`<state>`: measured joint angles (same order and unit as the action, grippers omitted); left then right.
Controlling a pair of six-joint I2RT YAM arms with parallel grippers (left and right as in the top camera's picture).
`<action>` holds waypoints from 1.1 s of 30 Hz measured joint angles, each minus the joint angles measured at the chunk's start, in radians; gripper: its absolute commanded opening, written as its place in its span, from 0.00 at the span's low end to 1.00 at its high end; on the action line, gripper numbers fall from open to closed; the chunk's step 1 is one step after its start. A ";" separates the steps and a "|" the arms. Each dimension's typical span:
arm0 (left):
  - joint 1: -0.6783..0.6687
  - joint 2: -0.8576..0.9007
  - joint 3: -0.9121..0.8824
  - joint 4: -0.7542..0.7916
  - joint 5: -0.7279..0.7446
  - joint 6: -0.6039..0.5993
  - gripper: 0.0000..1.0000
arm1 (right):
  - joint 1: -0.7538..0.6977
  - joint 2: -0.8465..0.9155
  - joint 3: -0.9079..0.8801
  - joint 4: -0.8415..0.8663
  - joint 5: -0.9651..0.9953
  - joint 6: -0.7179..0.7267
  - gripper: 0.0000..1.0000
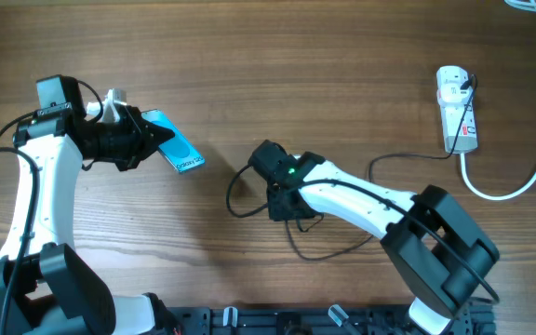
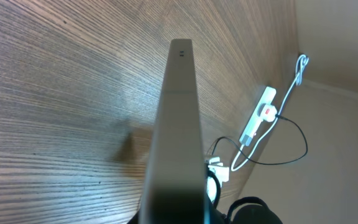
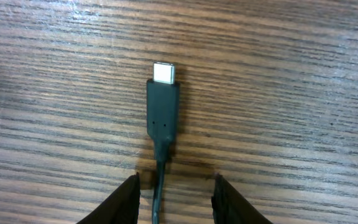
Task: Plug charger to phone and switch on socket
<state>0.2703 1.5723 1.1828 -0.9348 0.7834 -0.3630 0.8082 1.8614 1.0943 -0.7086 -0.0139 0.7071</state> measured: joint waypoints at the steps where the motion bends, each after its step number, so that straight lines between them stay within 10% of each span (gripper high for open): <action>1: 0.000 0.000 0.000 0.000 0.000 0.000 0.04 | 0.000 -0.016 -0.026 0.064 0.003 0.007 0.07; 13: 0.000 0.000 0.000 0.000 0.000 0.000 0.04 | -0.020 -0.025 -0.040 0.076 -0.048 -0.056 0.04; 28: 0.000 0.000 -0.002 0.225 0.505 0.051 0.04 | -0.225 -0.301 -0.060 0.239 -1.035 -0.422 0.04; 31: 0.001 0.000 -0.002 0.209 0.463 0.066 0.04 | -0.212 -0.301 -0.060 0.193 -0.872 -0.385 0.54; 33: 0.017 0.000 -0.002 0.197 0.394 0.070 0.04 | -0.177 -0.301 -0.060 0.201 -0.760 -0.346 0.69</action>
<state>0.2871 1.5723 1.1809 -0.7380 1.1778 -0.2928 0.6312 1.5604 1.0344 -0.5076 -0.7742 0.3607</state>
